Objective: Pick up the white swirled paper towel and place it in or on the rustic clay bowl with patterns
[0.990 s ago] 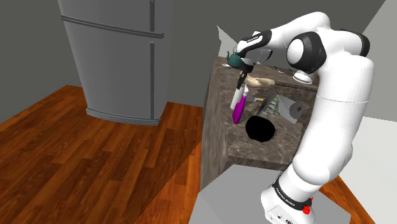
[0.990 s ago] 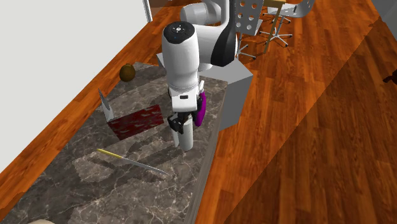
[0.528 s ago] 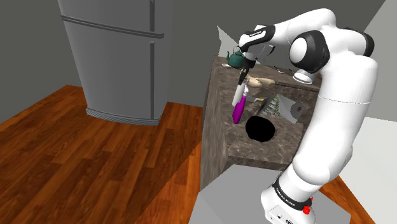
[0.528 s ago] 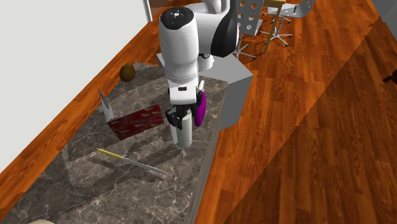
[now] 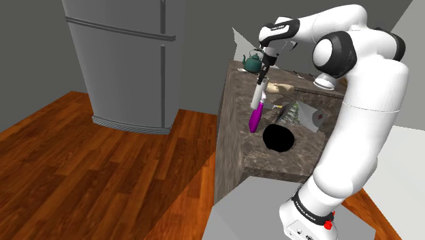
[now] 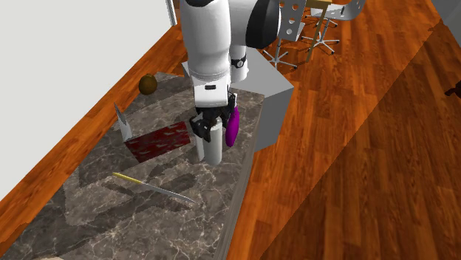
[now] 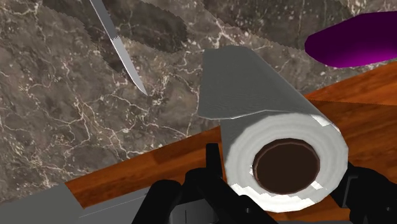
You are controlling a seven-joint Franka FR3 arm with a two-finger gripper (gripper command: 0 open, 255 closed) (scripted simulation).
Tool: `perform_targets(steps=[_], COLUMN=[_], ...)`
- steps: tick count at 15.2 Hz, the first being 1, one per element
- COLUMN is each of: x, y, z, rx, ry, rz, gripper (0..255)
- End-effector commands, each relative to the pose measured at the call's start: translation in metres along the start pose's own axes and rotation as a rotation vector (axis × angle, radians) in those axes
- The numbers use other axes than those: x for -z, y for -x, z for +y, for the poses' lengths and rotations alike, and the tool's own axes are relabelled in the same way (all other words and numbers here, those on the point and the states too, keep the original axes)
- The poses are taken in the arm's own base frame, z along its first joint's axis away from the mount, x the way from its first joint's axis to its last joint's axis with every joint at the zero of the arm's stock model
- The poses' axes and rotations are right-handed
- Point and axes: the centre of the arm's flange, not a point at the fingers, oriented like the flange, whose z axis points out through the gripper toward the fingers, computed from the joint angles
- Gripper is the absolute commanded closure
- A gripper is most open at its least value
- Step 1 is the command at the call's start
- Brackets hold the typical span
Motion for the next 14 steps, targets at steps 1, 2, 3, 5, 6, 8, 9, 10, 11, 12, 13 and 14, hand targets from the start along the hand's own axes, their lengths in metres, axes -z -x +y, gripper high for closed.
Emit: perform_targets(steps=[1,2,3,5,6,8,9,10,11,12,13,14], x=[0.01,0.016,0.021,0.031,0.037,0.047,0.052,0.058,0.063,0.068,0.073,0.079], y=[-0.001,-0.001,-0.002,-0.002,-0.003,-0.003,-0.003,-0.004,-0.004,-0.004,-0.005,-0.005], z=[0.001,0.001,0.001,0.002,0.002,0.003,0.003,0.003,0.003,0.004,0.004,0.004], rx=[0.0,0.0,0.0,0.0,0.0,0.0,0.0,0.0,0.0,0.0,0.0,0.0], ry=[0.0,0.0,0.0,0.0,0.0,0.0,0.0,0.0,0.0,0.0,0.0,0.0], rz=[0.0,0.0,0.0,0.0,0.0,0.0,0.0,0.0,0.0,0.0,0.0,0.0], gripper=[255,255,255,255,255,255,255,255,255,255,255,255])
